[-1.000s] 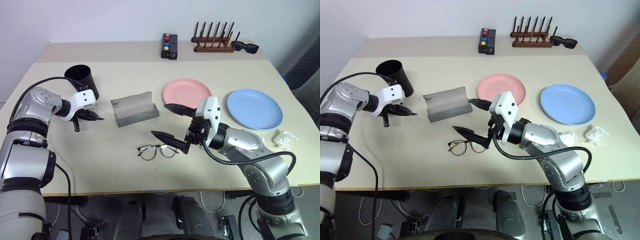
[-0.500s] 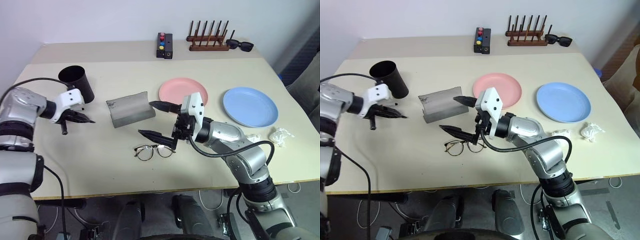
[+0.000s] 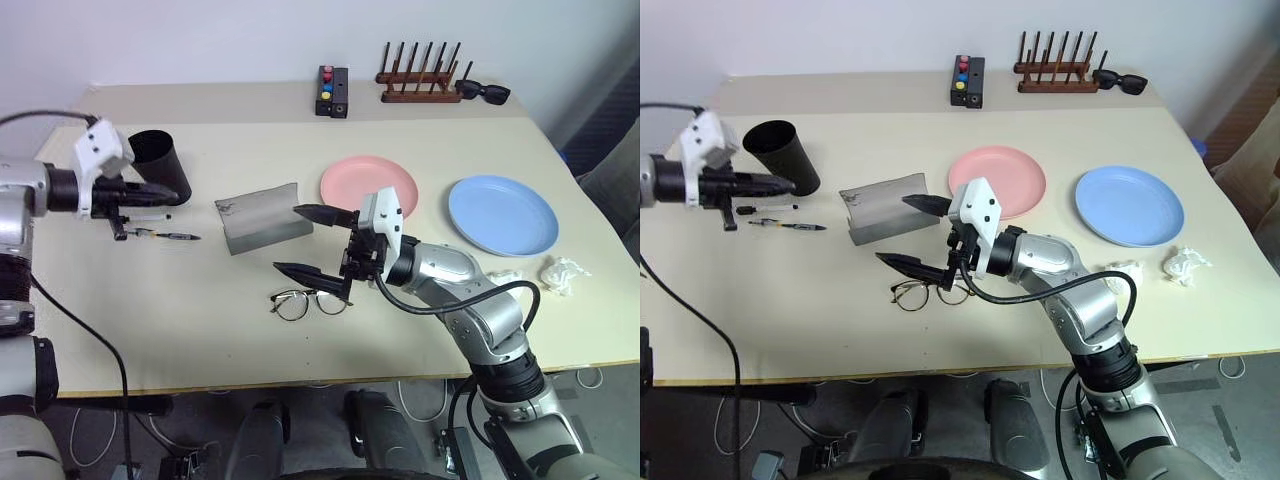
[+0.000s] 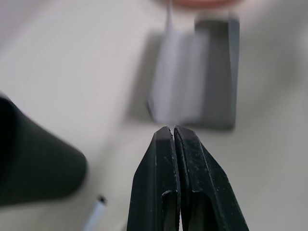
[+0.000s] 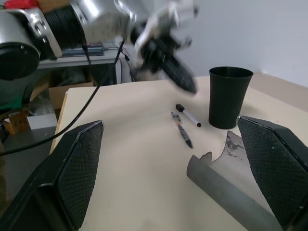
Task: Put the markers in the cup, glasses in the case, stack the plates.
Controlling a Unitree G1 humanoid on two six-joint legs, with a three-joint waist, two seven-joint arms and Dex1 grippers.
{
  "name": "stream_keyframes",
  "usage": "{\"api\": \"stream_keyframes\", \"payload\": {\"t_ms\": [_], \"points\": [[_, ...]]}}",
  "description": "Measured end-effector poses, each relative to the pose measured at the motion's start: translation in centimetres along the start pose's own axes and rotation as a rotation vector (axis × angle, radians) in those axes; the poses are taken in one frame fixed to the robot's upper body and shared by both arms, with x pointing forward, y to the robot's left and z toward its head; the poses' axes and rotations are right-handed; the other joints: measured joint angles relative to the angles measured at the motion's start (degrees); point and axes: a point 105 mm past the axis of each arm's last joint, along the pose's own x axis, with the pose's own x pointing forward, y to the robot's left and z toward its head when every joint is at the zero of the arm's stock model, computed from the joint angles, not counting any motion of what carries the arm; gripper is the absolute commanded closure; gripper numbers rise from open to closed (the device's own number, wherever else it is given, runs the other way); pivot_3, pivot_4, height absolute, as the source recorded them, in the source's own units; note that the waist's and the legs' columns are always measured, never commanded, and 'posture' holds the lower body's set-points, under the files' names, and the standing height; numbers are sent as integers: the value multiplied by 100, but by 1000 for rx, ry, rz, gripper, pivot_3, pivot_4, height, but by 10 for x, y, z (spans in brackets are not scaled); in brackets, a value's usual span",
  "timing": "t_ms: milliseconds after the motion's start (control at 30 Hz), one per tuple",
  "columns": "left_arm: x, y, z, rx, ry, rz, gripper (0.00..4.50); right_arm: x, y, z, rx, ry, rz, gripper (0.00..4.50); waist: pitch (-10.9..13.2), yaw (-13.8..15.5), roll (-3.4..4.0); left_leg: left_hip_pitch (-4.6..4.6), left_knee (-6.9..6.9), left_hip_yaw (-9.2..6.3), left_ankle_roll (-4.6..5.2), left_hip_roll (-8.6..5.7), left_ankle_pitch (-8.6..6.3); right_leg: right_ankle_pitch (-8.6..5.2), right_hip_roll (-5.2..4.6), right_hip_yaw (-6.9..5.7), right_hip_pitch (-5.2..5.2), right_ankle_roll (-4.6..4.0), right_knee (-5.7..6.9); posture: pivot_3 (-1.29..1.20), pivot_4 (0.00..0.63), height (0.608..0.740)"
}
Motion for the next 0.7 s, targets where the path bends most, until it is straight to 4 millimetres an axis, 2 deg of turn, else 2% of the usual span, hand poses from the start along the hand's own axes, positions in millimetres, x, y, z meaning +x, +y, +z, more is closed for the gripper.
{"api": "stream_keyframes", "payload": {"t_ms": [133, 167, 200, 267, 367, 467, 600, 700], "points": [[-1, 2, 6, -5, -22, 23, 4484, 2, 0, 3, -7, -10, 8, 0, 0, -5, 0, 1, -1, 1, 0, 0, 0, 0, 2, 0, 0, 0, 0, 0, 150, 735], [-1, 1, 3, 6, 2, 21, 3943, 2, 0, 2, -6, -9, 8, 0, 0, -6, 0, 1, -1, 1, 0, 0, 0, 0, 2, 0, 0, -1, 0, 0, 150, 735], [-2, 0, -4, 29, 57, 16, 3694, 2, 1, 2, -7, -9, 9, 0, 0, -12, 1, 2, -2, 5, 0, -1, 0, 0, 2, 2, -1, -1, 0, 0, 150, 735], [-2, -3, -30, 83, 214, -16, 2645, 2, 0, 1, -6, -4, 8, 0, -1, -11, 4, 6, -7, 9, 0, -1, 0, -1, 2, 4, -1, -3, 0, 0, 150, 735], [12, -10, -60, 95, 331, -84, 1177, 3, 0, 0, 1, -5, 11, 0, 0, 50, 2, 2, -2, 2, 0, -1, 0, -2, 6, -1, 0, -5, 0, 0, 150, 735], [31, -13, -61, 118, 342, -154, 1177, 7, 3, 0, 10, -11, 27, 0, -1, 120, -6, -5, 6, 4, -1, -2, 0, -2, 5, -1, -1, -4, -4, 0, 150, 735], [36, -5, -61, 182, 419, -185, 1177, 9, 3, -1, 13, -9, 33, 0, -1, 135, -6, -4, 3, 6, 0, -4, 0, -2, 4, 1, -1, -3, -6, 0, 150, 735], [45, -8, -70, 182, 453, -224, 1177, 9, 3, -1, 14, -10, 32, 0, -1, 133, -6, -4, 2, 5, 0, -4, 0, -2, 4, 0, -1, -2, -5, 0, 150, 735]]}}
